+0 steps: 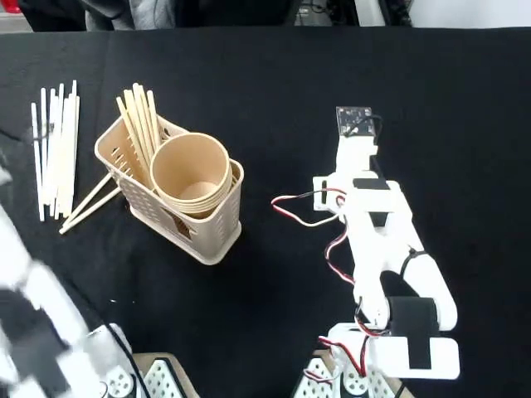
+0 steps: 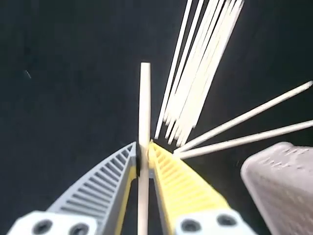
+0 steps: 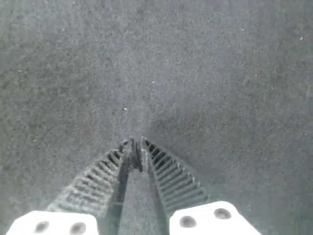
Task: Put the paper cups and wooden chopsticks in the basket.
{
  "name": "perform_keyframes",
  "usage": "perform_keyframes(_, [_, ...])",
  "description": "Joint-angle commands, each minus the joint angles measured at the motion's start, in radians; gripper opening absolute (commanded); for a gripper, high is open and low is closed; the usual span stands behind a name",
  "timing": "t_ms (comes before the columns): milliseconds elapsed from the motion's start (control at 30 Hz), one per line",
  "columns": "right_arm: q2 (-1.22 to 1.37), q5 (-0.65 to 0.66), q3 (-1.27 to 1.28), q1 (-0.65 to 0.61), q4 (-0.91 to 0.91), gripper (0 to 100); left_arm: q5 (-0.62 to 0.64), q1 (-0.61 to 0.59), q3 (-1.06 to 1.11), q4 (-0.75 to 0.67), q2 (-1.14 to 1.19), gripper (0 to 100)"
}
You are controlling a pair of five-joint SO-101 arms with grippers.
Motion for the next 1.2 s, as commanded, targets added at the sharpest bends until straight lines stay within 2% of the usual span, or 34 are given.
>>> perform_keyframes(0, [-0.022, -0.002, -0.004, -0.015, -0.014, 1.5, -0.012, 0.090, 0.440, -0.296, -0.555, 3])
perform_keyframes(133, [-0.022, -0.002, -0.004, -0.015, -0.014, 1.5, -0.005, 0.157, 0.774, -0.675, -0.942, 3])
perform_keyframes(233, [-0.022, -0.002, -0.004, -0.015, -0.014, 1.5, -0.005, 0.251, 0.961, -0.961, -1.175, 3])
perform_keyframes(367, [-0.022, -0.002, -0.004, -0.015, -0.014, 1.5, -0.005, 0.432, 1.078, -1.200, -1.338, 3])
perform_keyframes(467, [-0.022, -0.002, -0.004, -0.015, -0.014, 1.5, 0.000, 0.535, 1.033, -1.224, -1.343, 3])
perform_keyframes(533, [-0.022, -0.002, -0.004, -0.015, -0.014, 1.5, 0.054, 0.564, 0.998, -1.226, -1.330, 3])
perform_keyframes(633, [-0.022, -0.002, -0.004, -0.015, -0.014, 1.5, 0.199, 0.562, 0.977, -1.235, -1.214, 3])
perform_keyframes(900, [-0.022, -0.002, -0.005, -0.015, -0.014, 1.5, 0.445, 0.472, 0.852, -1.255, -0.790, 3])
perform_keyframes(1067, [-0.022, -0.002, -0.007, -0.015, -0.014, 1.5, 0.460, 0.481, 0.860, -1.255, -0.741, 3])
perform_keyframes(1167, [-0.022, -0.002, -0.007, -0.015, -0.014, 1.5, 0.427, 0.479, 0.881, -1.227, -0.741, 3])
